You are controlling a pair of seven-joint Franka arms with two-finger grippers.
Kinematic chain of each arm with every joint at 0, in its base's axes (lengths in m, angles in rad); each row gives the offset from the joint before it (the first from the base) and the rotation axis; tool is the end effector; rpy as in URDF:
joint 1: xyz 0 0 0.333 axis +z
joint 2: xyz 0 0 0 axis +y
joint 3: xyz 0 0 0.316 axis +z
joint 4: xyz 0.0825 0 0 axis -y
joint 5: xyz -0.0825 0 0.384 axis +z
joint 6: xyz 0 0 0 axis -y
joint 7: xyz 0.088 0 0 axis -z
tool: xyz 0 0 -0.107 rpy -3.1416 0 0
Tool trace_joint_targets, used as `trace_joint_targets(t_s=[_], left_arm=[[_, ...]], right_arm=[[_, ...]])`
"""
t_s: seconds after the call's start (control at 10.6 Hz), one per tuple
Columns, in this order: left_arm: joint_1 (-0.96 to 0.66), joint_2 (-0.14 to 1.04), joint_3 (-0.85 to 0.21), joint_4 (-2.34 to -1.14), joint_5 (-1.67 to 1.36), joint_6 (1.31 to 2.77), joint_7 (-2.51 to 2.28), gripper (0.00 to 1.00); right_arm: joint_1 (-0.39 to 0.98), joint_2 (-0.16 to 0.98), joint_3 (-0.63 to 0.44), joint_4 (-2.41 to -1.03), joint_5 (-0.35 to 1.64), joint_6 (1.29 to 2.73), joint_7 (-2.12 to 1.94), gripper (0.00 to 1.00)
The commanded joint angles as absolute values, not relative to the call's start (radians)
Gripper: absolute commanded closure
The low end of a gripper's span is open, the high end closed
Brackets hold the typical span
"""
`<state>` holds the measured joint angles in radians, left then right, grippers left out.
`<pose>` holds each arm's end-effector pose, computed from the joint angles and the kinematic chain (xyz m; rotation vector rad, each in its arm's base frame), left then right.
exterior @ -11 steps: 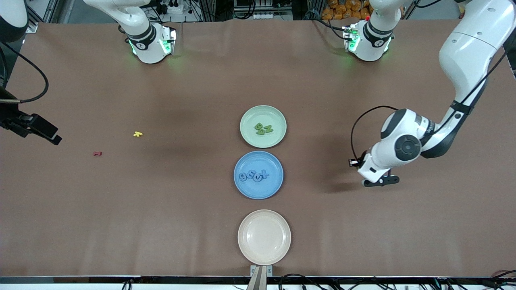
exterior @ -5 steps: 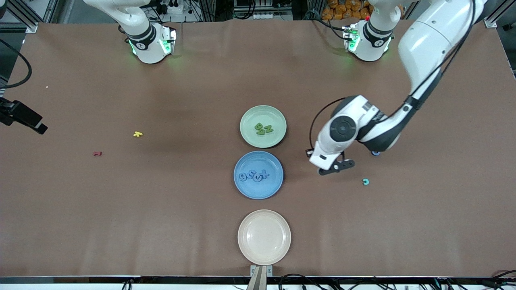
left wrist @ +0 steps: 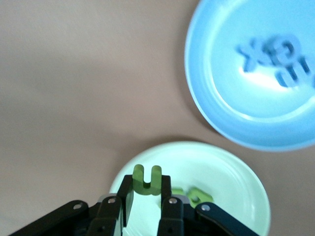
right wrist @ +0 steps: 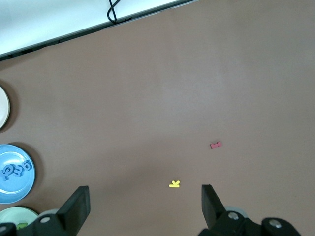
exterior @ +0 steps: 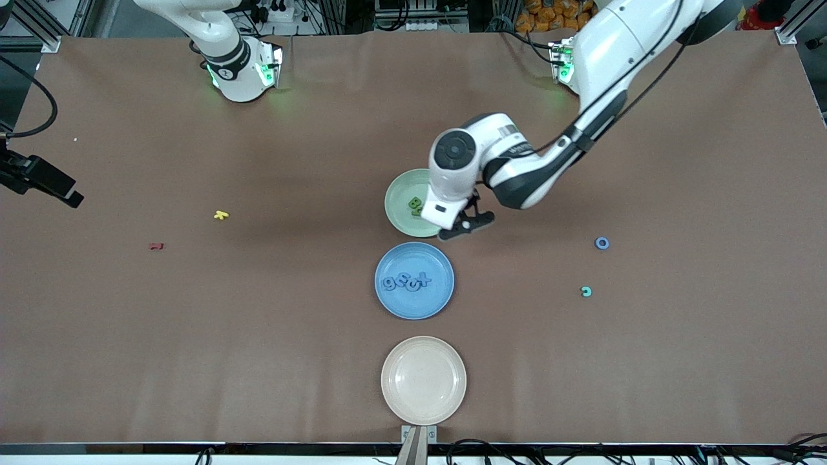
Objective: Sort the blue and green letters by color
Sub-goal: 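Carry the green u onto the green plate and open the left gripper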
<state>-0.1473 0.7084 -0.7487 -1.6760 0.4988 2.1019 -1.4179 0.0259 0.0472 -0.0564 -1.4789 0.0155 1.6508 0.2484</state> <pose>0.4781 -0.4655 0.2675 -3.0545 -0.5469 0.1043 0.5777 -0.0152 0.6492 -3.0792 0.4323 -0.1909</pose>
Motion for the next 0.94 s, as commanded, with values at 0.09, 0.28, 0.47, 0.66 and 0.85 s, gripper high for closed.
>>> trace_joint_targets(t_s=[0.09,0.28,0.47,0.66,0.85], left_arm=[[-0.363,0.761,-0.637,-1.591,0.472,2.097,-1.548,0.99],[-0.429,0.776,-0.592,-1.557,0.472,2.105,-1.568,0.01],[-0.426,0.770,-0.591,-1.540,0.469,2.115,-1.586,0.00],[-0.420,0.756,-0.591,-1.507,0.482,2.115,-1.578,0.00],[-0.414,0.736,-0.586,-1.470,0.494,2.115,-1.547,0.00]], right_arm=[[0.015,0.043,-0.055,-1.511,0.029,1.646,0.264,0.00],[0.014,0.044,-0.055,-1.514,0.032,1.641,0.264,0.00],[0.014,0.057,-0.055,-1.513,0.032,1.629,0.264,0.00],[0.012,0.064,-0.054,-1.511,0.031,1.632,0.264,0.00],[0.014,0.066,-0.054,-1.511,0.031,1.638,0.264,0.00]])
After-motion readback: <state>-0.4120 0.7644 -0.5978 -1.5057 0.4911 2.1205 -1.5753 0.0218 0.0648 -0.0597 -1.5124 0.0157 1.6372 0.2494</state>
